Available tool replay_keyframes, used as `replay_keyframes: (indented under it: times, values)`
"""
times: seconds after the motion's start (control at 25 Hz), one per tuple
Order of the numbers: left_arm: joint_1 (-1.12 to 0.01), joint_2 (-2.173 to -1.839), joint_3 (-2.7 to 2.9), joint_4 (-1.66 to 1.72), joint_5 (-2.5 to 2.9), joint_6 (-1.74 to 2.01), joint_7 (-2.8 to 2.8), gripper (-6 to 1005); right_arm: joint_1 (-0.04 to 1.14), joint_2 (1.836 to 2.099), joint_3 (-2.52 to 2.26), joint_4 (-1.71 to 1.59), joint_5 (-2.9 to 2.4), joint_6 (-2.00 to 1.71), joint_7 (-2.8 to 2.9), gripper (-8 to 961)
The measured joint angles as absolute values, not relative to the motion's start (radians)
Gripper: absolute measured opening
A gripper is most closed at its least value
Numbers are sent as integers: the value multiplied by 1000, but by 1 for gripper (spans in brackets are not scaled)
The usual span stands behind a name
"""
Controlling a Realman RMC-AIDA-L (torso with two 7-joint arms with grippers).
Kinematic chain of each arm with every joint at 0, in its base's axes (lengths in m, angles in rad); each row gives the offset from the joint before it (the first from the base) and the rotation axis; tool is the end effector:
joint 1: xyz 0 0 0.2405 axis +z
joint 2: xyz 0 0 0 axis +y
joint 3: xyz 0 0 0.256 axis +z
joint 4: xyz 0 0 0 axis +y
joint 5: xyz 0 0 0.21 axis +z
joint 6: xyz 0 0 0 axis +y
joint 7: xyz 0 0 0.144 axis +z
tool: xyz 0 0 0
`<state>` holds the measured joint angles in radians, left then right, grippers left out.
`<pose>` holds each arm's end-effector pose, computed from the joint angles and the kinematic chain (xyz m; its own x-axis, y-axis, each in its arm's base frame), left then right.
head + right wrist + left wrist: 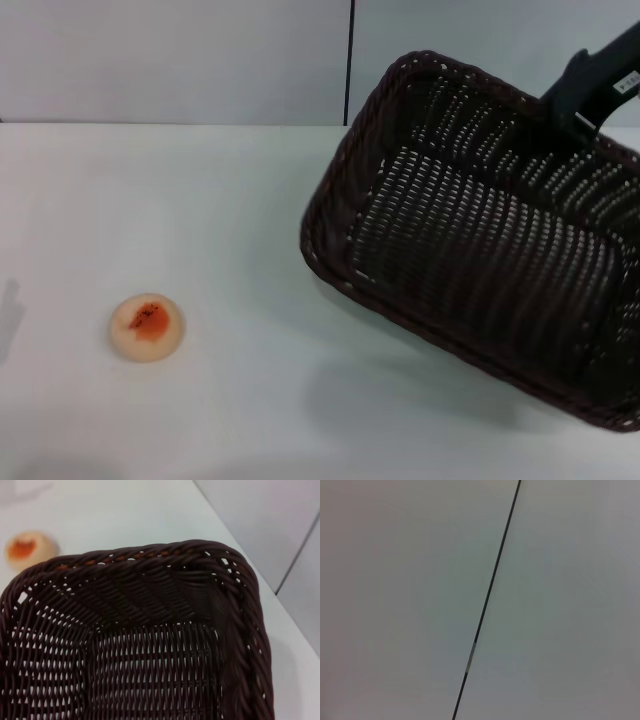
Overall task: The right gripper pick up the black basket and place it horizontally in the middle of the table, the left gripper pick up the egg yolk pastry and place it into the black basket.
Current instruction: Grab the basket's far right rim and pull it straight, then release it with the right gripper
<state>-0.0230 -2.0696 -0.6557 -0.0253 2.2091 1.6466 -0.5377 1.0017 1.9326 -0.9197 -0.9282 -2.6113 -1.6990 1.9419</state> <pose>-0.3935 0.1557 0.0226 0.4871 -0.0983 0.8678 0.8683 -0.0518 -0.4933 0.1447 0.4248 0.0657 0.9163 -0.3047 0.2598 -0.2467 -0.9407 -0.2329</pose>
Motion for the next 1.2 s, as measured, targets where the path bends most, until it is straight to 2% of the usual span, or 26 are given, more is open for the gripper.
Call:
replay_keyframes:
  times: [0.16,0.28,0.32,0.36,0.52,0.56,1.2]
  values:
    - [4,-2069,-654,-40,2209,1668,-538,834,1042,1928,-972,-910,-2624,-1681,1863,151]
    - [12,-2070,-641,-40,2209,1670,-538,834,1057,1953,-993,-908,-2631,-1636,1839,155]
    - [14,-2070,-639,-40,2209,1670,-538,834,1060,1987,-1000,-908,-2631,-1593,1812,156]
    - [14,-2070,-639,-40,2209,1670,-538,834,1060,1987,-1000,-908,-2631,-1593,1812,157]
    - [15,-2071,-640,-41,2204,1670,-538,834,1046,2070,-1047,-895,-2626,-1471,1770,162]
    - [15,-2071,-640,-41,2204,1670,-538,834,1044,2075,-1067,-884,-2608,-1459,1770,164]
    - [4,-2068,-646,-52,2201,1658,-537,833,1025,2082,-1237,-825,-2466,-1424,1781,183]
